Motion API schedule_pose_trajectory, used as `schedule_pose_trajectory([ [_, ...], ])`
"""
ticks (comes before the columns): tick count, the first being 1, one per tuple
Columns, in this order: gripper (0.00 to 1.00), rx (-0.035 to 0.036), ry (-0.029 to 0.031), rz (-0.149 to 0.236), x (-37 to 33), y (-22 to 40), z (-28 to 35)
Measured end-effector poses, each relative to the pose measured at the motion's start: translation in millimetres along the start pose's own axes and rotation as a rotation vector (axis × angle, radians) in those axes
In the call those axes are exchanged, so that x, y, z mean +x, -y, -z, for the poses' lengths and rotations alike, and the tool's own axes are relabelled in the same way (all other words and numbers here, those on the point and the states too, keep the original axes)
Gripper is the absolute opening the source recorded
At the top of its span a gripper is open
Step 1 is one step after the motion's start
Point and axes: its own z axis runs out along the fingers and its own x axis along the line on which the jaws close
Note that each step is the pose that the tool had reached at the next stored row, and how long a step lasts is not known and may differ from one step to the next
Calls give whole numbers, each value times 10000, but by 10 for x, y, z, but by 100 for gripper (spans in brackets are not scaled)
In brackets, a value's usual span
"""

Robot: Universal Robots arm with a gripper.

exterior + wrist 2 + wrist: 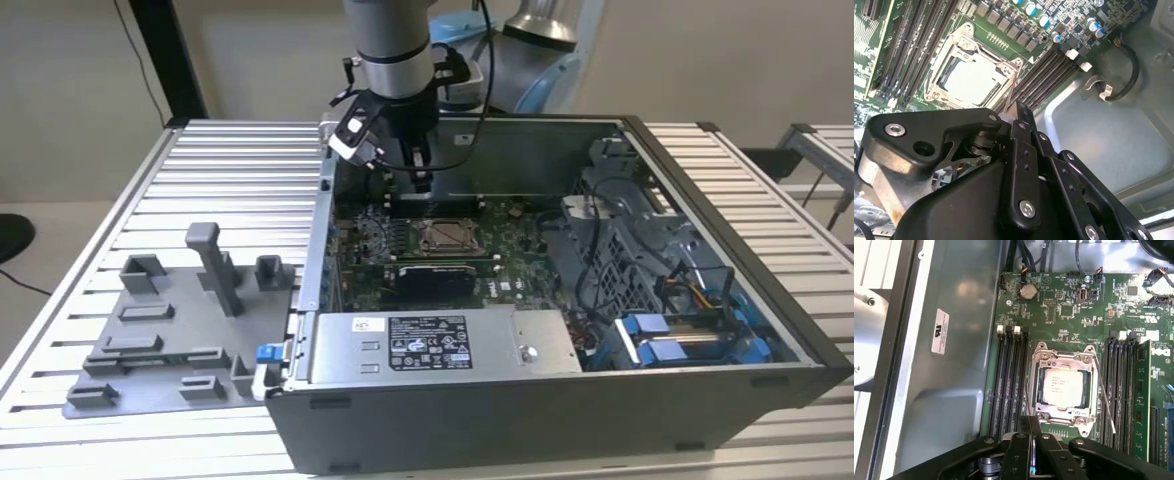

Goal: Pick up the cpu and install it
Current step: 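Install the first cpu locking lever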

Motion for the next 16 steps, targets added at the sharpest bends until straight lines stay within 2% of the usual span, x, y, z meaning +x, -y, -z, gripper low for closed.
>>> schedule_pose_trajectory([
  [6,0,-7,-70,-14,-27,2,-103],
  [10,0,-21,-235,-48,-37,7,-147],
  [11,0,-24,-255,-52,-40,10,-161],
  [16,0,-16,-262,-55,-54,17,-247],
])
